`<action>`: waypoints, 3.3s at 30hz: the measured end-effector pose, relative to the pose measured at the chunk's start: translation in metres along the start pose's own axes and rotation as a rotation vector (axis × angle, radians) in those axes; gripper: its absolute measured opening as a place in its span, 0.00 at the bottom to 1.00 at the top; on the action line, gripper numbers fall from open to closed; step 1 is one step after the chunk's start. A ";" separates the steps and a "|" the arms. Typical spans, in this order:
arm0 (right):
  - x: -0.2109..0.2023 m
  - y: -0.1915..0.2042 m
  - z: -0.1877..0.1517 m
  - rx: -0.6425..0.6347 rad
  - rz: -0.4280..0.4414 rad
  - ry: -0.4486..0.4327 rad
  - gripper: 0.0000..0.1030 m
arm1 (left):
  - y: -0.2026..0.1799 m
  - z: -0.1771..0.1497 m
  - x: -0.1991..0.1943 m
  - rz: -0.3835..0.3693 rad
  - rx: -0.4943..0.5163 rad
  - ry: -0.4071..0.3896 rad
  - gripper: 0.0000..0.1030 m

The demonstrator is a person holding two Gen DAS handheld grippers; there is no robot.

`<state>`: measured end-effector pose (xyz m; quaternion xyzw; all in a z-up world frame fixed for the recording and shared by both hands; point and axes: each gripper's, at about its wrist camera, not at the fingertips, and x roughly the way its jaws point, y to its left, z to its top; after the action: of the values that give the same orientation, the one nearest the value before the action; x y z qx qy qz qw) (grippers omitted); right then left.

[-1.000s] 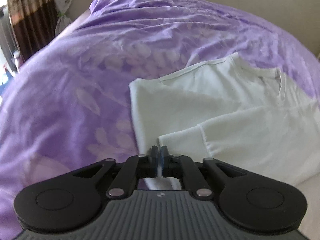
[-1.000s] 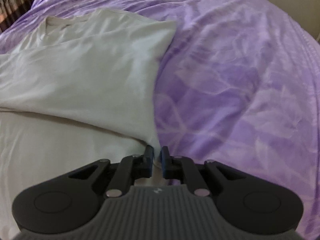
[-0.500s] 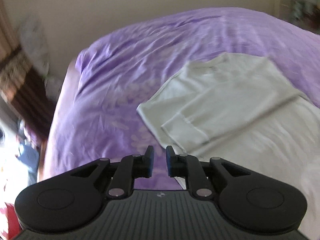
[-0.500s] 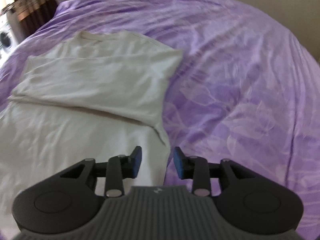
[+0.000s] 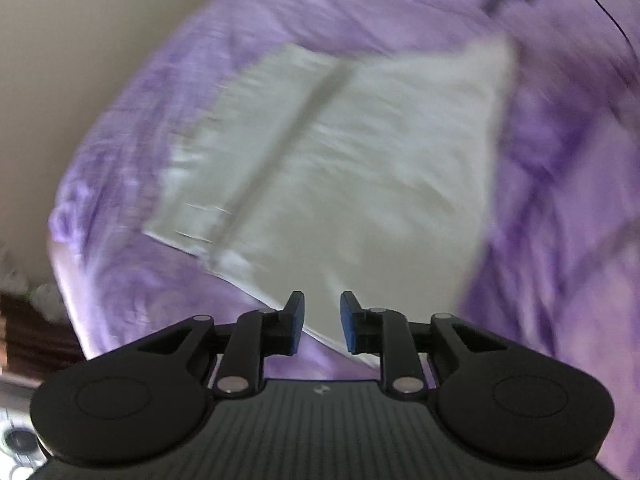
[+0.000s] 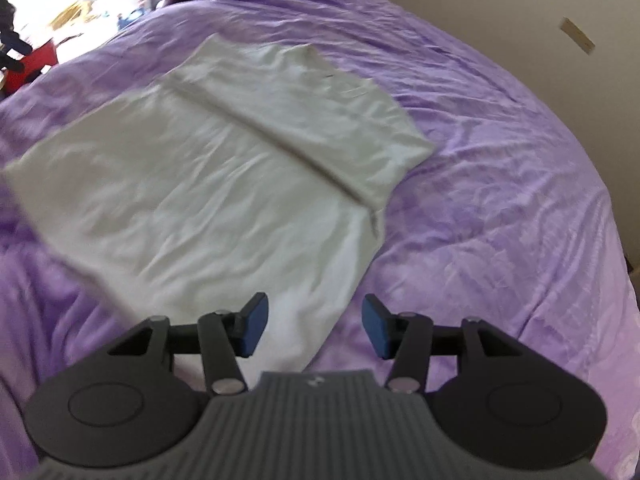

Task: Fold small clothes
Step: 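Lift the sweatshirt edge with both grippers and fold it over lengthwise, then lay the folded edge down and open both grippers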

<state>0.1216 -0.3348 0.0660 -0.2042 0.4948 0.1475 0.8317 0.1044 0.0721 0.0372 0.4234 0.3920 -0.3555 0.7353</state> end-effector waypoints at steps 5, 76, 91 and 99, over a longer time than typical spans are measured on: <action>0.004 0.024 -0.029 -0.083 -0.002 0.041 0.47 | -0.057 -0.017 0.026 -0.018 0.227 0.086 0.36; 0.401 -0.160 0.284 -0.079 -0.308 -0.052 0.00 | 0.349 0.141 0.362 0.324 -0.509 0.066 0.13; 0.353 -0.191 0.260 0.263 -0.282 -0.157 0.62 | 0.334 0.138 0.306 0.424 -0.550 0.050 0.48; 0.319 -0.214 0.173 0.743 0.063 -0.172 0.62 | 0.301 0.149 0.273 0.348 -0.566 0.009 0.48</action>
<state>0.4980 -0.4236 -0.1011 0.1398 0.4488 0.0001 0.8826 0.5230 0.0027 -0.0487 0.2647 0.4001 -0.0998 0.8717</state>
